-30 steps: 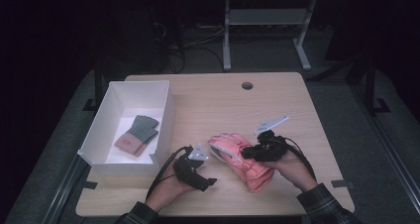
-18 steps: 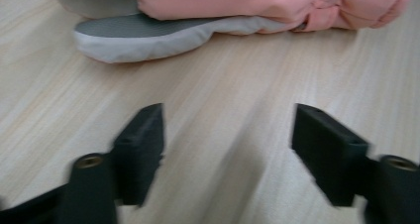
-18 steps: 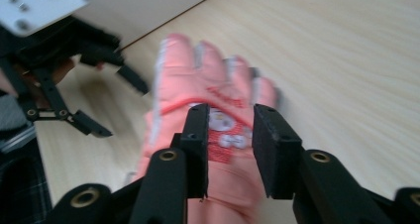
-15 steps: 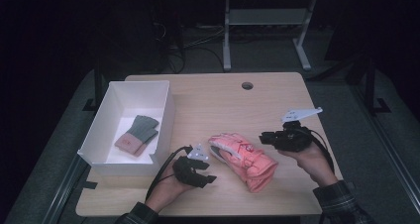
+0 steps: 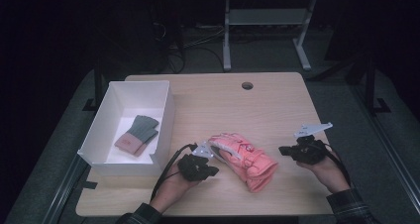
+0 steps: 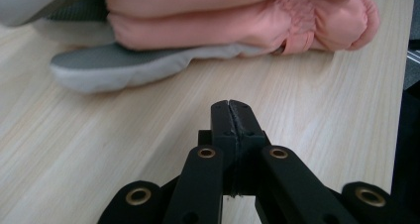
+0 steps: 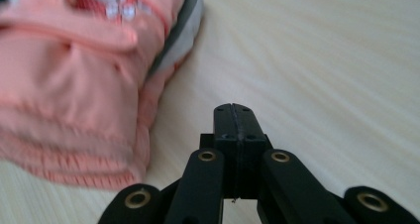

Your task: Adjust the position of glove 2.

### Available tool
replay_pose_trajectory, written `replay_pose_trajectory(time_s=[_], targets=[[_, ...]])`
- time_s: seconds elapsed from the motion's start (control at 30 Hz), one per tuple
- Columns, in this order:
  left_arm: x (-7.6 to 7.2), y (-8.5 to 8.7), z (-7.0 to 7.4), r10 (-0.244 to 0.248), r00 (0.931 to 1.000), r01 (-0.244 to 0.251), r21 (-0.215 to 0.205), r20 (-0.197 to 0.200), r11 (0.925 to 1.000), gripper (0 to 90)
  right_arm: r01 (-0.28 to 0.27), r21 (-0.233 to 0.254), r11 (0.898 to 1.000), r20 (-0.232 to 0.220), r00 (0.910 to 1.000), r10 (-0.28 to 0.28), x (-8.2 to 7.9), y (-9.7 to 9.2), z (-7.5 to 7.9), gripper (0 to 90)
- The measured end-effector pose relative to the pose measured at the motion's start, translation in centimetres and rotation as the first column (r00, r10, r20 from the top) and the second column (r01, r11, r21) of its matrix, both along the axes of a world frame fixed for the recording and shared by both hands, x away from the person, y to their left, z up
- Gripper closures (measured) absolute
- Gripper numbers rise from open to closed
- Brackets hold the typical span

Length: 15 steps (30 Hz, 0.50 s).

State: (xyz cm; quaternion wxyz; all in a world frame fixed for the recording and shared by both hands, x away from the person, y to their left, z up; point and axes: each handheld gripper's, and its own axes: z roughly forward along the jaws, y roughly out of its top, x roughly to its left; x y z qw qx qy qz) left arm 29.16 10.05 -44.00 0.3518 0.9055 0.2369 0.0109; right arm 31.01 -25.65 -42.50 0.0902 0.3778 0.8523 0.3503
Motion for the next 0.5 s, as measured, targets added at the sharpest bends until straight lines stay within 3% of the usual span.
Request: replay_pose_trajectory(time_s=[0.13, 0.27, 0.5], targets=[[0.4, -1.2, 0.0, 0.000, 1.0000, 0.000, -0.011, -0.004, 0.9999, 89.7, -0.019, -0.015, 1.000, -0.017, 0.9997, 0.019, -0.6, 0.3, -1.1, 90.0], [0.6, -1.9, -0.3, -0.021, 0.9998, 0.021, 0.017, -0.001, 0.9996, 89.7, -0.027, -0.012, 1.000, -0.032, 0.9991, 0.027, -1.1, 0.5, -1.9, 90.0], [1.2, -2.7, -0.5, -0.001, 0.9999, 0.001, 0.007, -0.010, 1.0000, 89.7, -0.067, -0.011, 0.998, -0.052, 0.9965, 0.066, -1.4, 1.0, -2.9, 90.0]])
